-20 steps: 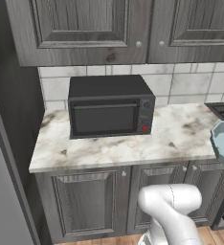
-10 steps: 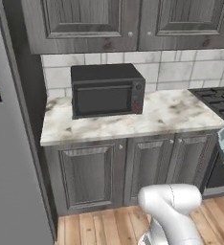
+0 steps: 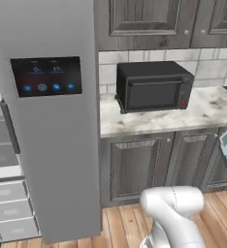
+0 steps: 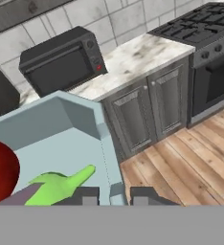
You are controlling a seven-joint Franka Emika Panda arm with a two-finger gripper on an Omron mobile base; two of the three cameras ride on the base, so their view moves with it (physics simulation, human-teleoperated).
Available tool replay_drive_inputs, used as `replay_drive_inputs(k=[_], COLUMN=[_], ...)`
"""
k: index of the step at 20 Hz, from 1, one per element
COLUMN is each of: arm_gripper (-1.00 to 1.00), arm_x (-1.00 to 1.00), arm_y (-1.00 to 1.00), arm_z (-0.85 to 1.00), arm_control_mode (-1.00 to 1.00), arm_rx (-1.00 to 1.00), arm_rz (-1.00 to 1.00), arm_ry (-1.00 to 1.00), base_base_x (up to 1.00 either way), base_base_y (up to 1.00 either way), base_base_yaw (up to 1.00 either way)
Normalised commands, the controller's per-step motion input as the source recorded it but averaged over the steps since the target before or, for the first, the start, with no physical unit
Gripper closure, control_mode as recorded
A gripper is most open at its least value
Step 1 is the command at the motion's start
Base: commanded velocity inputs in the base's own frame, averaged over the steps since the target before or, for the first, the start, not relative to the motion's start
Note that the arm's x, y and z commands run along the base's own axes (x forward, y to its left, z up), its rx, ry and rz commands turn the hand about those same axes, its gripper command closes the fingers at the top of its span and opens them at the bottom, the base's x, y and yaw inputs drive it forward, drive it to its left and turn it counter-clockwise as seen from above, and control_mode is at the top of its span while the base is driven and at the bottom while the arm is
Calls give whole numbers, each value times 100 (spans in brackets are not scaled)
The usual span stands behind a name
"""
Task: Take the tomato and eggplant out of the freezer and place them in the tupperware container on the counter. Then put the tupperware containing the vegetables back in the freezer.
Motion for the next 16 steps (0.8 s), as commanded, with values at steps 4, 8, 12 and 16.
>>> replay_drive_inputs(k=[4,8,12,16], arm_gripper=[100,100,100,100], arm_x=[0,0,0,0], arm_y=[0,0,0,0], arm_z=[0,0,0,0], arm_control_mode=[100,100,100,100], arm_rx=[0,0,0,0], arm_rz=[0,0,0,0], arm_ry=[0,0,0,0], base_base_x=[8,11,59,60], base_base_y=[100,100,91,54], base_base_yaw=[4,2,0,0])
